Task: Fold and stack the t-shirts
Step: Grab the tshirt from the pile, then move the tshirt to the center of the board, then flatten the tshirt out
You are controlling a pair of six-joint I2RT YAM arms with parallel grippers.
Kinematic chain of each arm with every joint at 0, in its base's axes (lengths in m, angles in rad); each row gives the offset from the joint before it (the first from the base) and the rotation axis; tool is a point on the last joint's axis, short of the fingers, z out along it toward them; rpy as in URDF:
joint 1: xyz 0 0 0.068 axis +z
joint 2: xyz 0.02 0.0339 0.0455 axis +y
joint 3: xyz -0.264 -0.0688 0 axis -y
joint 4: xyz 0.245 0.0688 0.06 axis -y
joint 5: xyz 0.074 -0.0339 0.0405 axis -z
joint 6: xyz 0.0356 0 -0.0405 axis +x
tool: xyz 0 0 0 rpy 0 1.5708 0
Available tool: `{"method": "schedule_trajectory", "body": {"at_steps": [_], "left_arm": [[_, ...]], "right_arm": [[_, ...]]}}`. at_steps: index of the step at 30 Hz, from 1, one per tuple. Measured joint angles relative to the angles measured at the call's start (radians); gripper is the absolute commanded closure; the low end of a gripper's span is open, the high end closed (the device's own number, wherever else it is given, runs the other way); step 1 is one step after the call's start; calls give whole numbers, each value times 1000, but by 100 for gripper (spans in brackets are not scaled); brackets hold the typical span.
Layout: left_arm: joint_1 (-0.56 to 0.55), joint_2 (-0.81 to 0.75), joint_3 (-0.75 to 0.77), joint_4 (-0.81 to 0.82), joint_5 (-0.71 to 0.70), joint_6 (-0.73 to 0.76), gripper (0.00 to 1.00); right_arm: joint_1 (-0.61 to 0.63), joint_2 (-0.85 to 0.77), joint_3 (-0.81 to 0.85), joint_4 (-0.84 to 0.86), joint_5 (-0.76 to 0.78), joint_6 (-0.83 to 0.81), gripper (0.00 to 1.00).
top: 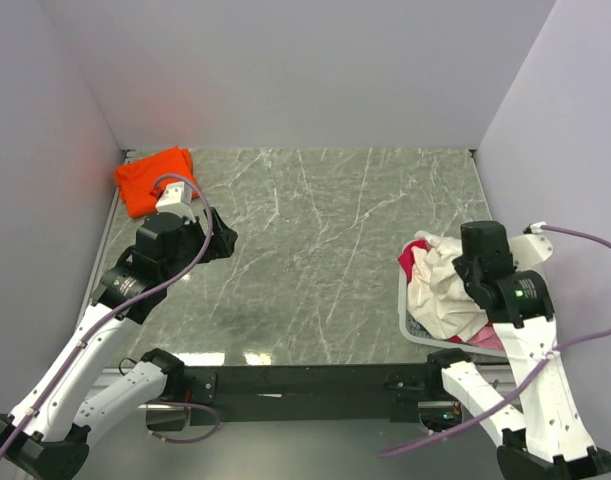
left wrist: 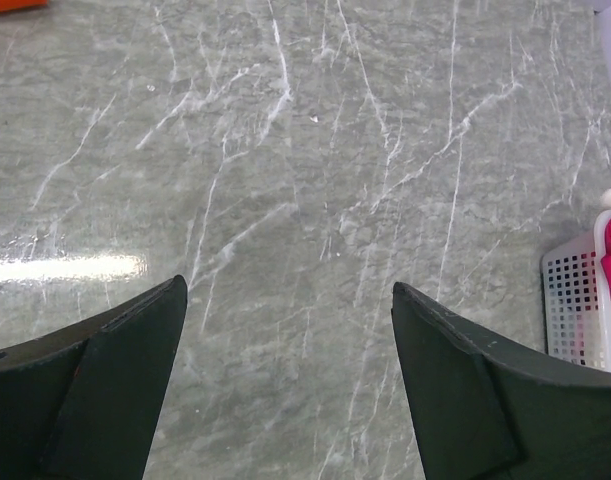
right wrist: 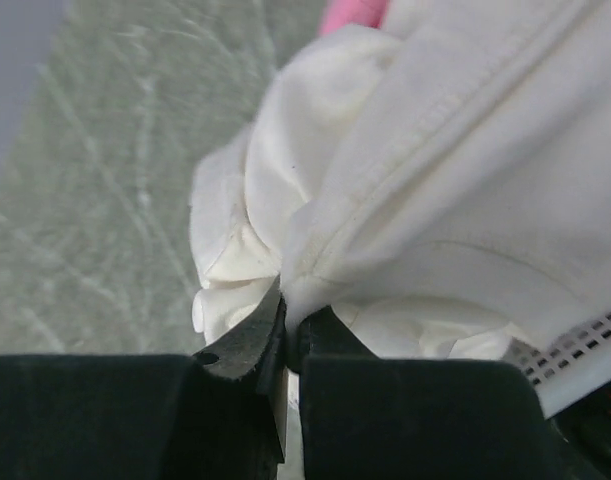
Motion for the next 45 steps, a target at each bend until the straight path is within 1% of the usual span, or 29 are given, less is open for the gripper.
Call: {"method": "schedule_trajectory", "body": {"at_steps": [5, 8, 11, 15, 18, 22, 25, 27, 28, 29, 30, 31, 32, 35, 38, 39, 41, 42, 45], "left_arm": [[0, -1, -8, 0, -3, -9, 11], [0, -5, -14, 1, -8, -23, 11], [0, -14, -19, 0, -18, -29, 11], [0, -28, -19, -1, -36, -35, 11], [0, -44, -19, -8, -55, -42, 10], [0, -67, -20, -23, -76, -52, 9], [0, -75, -20, -34, -90, -55, 9], [0, -77, -20, -43, -99, -55, 9], [0, -79, -21, -45, -103, -55, 9], [0, -80, -21, -48, -108, -55, 9], [0, -83, -21, -49, -110, -55, 8], [0, -85, -21, -49, -112, -55, 8], [0, -87, -23, -50, -115, -55, 8], [0, -94, -29, -50, -119, -55, 8], [0, -92, -39, -51, -119, -55, 8], [0, -90, -44, -51, -119, -55, 7], [0, -83, -58, -51, -117, -56, 7], [0, -73, -67, -48, -115, -59, 7], [0, -36, -89, -43, -105, -77, 7]], "right_arm": [[1, 23, 153, 61, -54, -85, 100], [35, 87, 293, 167, -141, -172, 100], [145, 201, 484, 259, -201, -263, 100], [357, 410, 814, 374, -307, -406, 100], [473, 570, 1020, 424, -389, -490, 100], [561, 710, 1178, 481, -470, -557, 100], [577, 730, 1159, 509, -488, -574, 100], [577, 707, 1085, 534, -467, -572, 100], [577, 691, 1035, 549, -447, -571, 94], [577, 671, 978, 556, -416, -564, 79], [577, 657, 932, 547, -374, -547, 34], [577, 651, 904, 529, -340, -533, 15], [575, 643, 868, 505, -280, -497, 12], [558, 643, 809, 386, -162, -411, 11], [549, 649, 740, 253, -92, -322, 9], [551, 648, 703, 216, -83, -296, 9], [561, 629, 589, 205, -91, -259, 10], [568, 615, 517, 205, -111, -246, 13], [591, 560, 301, 249, -196, -205, 15]]}}
